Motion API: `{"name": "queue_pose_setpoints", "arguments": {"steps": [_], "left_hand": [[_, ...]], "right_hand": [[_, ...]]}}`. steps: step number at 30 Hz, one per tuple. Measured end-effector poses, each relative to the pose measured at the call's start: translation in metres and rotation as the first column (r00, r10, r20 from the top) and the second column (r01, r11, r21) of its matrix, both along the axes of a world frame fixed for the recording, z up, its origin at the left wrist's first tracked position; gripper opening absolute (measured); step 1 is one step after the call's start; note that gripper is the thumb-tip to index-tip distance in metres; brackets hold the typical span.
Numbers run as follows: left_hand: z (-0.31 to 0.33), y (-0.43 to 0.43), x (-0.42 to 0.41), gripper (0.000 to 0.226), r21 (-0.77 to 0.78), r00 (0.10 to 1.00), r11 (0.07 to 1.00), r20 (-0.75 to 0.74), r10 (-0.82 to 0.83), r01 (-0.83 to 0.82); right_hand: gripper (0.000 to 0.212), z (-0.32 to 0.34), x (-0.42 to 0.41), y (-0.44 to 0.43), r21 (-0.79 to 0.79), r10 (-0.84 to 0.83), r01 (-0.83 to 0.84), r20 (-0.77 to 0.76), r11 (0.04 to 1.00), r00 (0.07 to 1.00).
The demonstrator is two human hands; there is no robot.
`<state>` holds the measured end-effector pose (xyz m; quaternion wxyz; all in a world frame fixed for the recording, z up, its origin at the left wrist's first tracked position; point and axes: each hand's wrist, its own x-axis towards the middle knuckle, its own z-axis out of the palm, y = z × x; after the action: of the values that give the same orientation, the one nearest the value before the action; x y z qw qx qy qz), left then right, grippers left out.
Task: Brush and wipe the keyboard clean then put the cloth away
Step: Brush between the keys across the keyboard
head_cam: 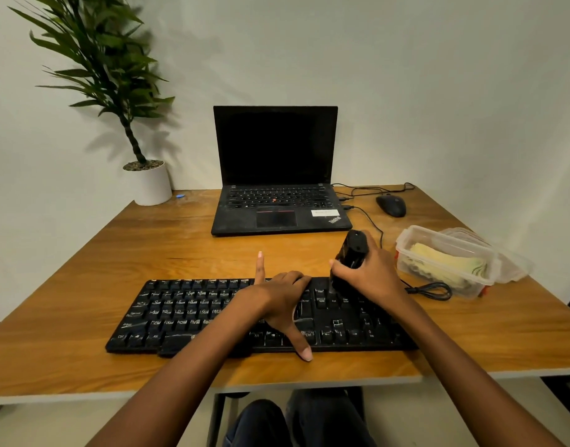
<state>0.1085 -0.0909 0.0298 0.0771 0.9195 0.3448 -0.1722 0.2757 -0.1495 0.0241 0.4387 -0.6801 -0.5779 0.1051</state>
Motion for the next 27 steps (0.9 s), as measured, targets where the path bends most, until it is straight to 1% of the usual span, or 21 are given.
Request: {"name": "queue_pose_setpoints", "arguments": {"steps": [1, 4, 5, 8, 12, 13, 16, 18, 20, 21, 22, 25, 27], "left_hand": [[0.000, 0.000, -0.001, 0.131, -0.003, 1.000, 1.000, 0.003, 0.001, -0.001], [-0.001, 0.002, -0.001, 0.130, 0.003, 1.000, 1.000, -0.005, -0.003, 0.003], [0.000, 0.002, 0.000, 0.130, 0.007, 1.000, 1.000, -0.011, -0.007, 0.007], [-0.001, 0.001, -0.001, 0.131, 0.004, 1.000, 1.000, -0.003, -0.007, 0.007], [-0.002, 0.002, -0.002, 0.131, 0.000, 1.000, 1.000, 0.002, -0.003, 0.003], [-0.002, 0.002, -0.001, 0.130, 0.001, 1.000, 1.000, -0.002, -0.003, 0.003], [-0.002, 0.002, 0.000, 0.131, 0.008, 1.000, 1.000, -0.010, -0.001, 0.001], [-0.003, 0.003, -0.001, 0.131, 0.010, 1.000, 1.000, 0.000, -0.002, 0.002], [-0.003, 0.003, -0.002, 0.131, 0.012, 1.000, 1.000, 0.004, -0.005, 0.005], [-0.003, 0.003, -0.002, 0.130, 0.011, 1.000, 1.000, 0.003, -0.006, 0.006], [-0.003, 0.003, -0.002, 0.130, 0.010, 1.000, 1.000, 0.003, -0.007, 0.007], [-0.003, 0.002, -0.003, 0.129, 0.011, 1.000, 1.000, 0.019, -0.011, 0.011], [-0.003, 0.002, -0.005, 0.128, 0.009, 0.999, 1.000, 0.035, -0.011, 0.010]], "right_hand": [[0.036, -0.003, -0.001, 0.000, -0.024, 0.015, -0.015, 0.001, 1.000, 1.000], [0.030, 0.002, 0.000, -0.001, -0.124, 0.134, -0.136, -0.021, 0.983, 0.991], [0.029, 0.006, 0.001, 0.000, -0.118, 0.139, -0.141, -0.030, 0.983, 0.990], [0.037, 0.005, 0.001, 0.001, -0.055, 0.067, -0.068, -0.011, 0.996, 0.998], [0.033, 0.002, -0.005, -0.003, -0.151, 0.146, -0.146, -0.015, 0.978, 0.989], [0.033, 0.006, -0.004, -0.003, -0.140, 0.141, -0.142, -0.012, 0.980, 0.990], [0.040, 0.010, -0.003, 0.000, -0.049, 0.059, -0.058, 0.015, 0.997, 0.998], [0.039, 0.003, -0.007, -0.002, -0.094, 0.078, -0.078, 0.004, 0.993, 0.997], [0.033, 0.001, -0.009, -0.003, -0.155, 0.120, -0.122, -0.023, 0.980, 0.993], [0.030, 0.003, -0.009, -0.002, -0.162, 0.126, -0.130, -0.035, 0.978, 0.991], [0.027, 0.007, -0.008, 0.000, -0.139, 0.109, -0.116, -0.058, 0.983, 0.992], [0.026, 0.017, -0.005, 0.012, 0.003, -0.027, 0.027, -0.130, 1.000, 0.991], [0.030, 0.017, -0.009, 0.019, 0.043, -0.038, 0.045, -0.139, 0.998, 0.989]]}}
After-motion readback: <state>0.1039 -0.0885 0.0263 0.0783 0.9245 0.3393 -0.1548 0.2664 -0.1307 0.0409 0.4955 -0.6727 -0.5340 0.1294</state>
